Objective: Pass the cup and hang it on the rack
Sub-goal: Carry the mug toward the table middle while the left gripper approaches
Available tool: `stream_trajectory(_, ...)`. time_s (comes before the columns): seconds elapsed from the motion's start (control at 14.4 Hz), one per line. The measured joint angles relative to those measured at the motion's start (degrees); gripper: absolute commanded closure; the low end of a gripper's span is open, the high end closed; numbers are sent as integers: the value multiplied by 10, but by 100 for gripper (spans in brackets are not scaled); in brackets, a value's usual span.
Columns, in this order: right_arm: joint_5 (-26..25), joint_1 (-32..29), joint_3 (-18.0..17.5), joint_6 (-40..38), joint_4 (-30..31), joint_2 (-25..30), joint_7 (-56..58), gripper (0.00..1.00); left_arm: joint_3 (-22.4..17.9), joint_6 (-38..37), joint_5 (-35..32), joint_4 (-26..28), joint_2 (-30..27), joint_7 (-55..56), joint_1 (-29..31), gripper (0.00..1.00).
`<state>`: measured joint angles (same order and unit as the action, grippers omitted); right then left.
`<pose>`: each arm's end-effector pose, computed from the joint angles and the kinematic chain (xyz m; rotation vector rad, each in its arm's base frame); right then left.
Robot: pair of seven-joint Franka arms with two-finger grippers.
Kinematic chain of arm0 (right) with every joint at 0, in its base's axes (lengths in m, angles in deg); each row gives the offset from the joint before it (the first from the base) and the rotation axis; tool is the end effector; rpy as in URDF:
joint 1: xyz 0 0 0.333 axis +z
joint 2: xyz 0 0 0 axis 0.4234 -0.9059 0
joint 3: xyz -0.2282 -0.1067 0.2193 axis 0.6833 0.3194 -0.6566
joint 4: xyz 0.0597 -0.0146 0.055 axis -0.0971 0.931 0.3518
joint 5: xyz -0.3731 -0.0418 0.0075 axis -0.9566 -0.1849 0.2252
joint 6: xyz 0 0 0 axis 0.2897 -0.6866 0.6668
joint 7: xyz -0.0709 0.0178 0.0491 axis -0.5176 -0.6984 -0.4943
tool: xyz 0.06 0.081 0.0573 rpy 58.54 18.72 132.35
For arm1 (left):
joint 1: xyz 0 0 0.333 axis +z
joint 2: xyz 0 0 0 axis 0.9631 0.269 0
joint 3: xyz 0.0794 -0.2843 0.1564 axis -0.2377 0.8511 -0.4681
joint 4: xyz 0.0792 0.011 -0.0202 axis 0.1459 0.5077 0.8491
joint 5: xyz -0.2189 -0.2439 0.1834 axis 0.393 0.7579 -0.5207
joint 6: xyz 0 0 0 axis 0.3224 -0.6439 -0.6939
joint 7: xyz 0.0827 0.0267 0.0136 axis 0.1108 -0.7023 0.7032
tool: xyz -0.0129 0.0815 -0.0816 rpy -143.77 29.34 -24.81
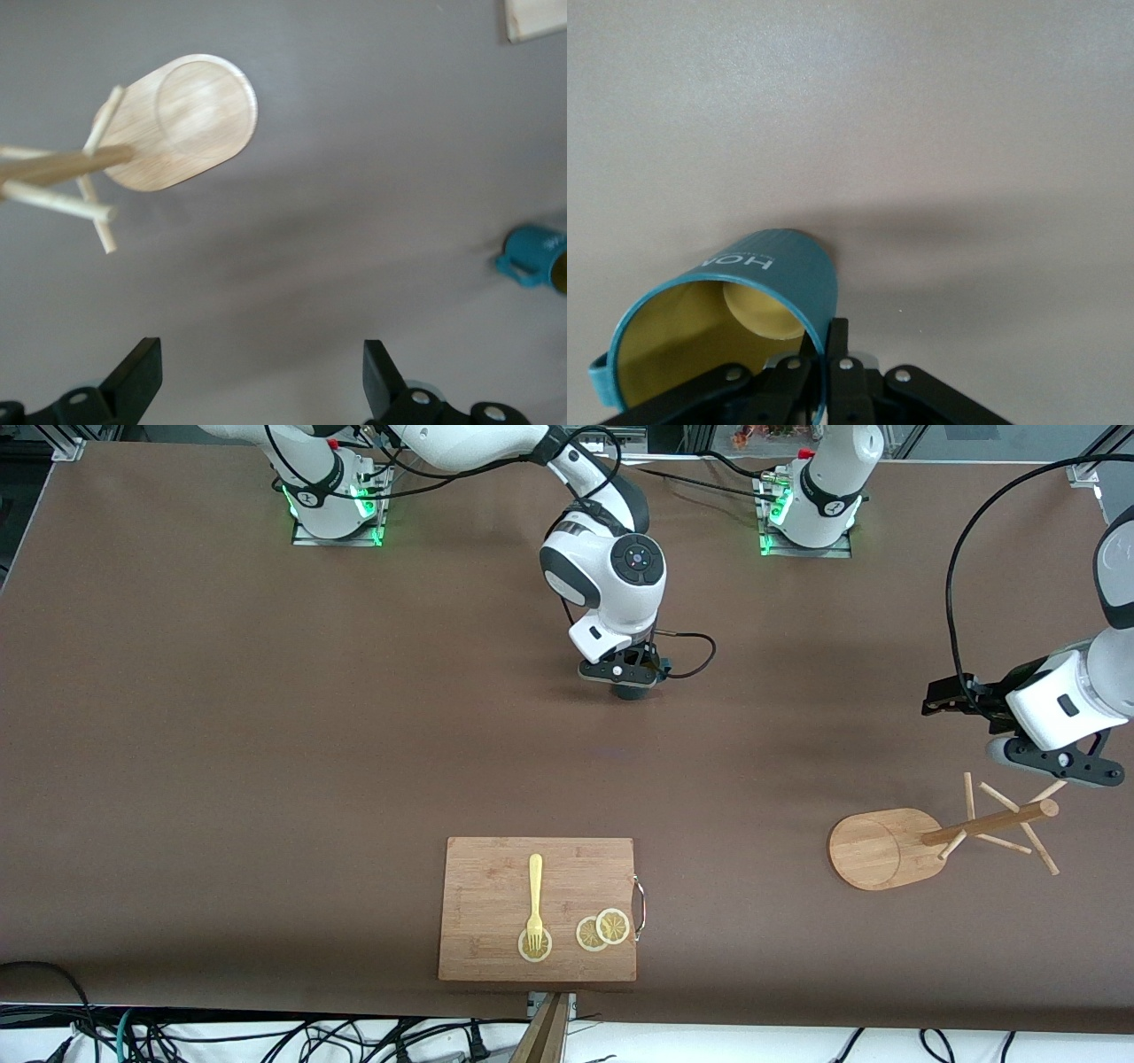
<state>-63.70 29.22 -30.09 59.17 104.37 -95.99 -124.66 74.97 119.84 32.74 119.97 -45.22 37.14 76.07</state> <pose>0.4138 0.6142 0.2644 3.1166 -0.2055 -0.0865 0.6151 0.0017 0.5191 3.0007 -0.4798 -0.2713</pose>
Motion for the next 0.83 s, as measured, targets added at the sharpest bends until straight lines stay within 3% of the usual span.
stream_trajectory(0.63, 0, 0, 5, 56, -6, -18, -16, 100, 0, 13, 76, 48, 10, -307, 0, 0)
stream_trajectory(0.77, 0, 0, 6, 56, -8, -19, -17, 93, 0, 24, 89, 67, 10, -362, 0, 0)
stream_trajectory(0.83, 0, 0, 6, 56, -8, -20, -18, 82, 0, 30, 90, 76, 10, -388, 0, 0)
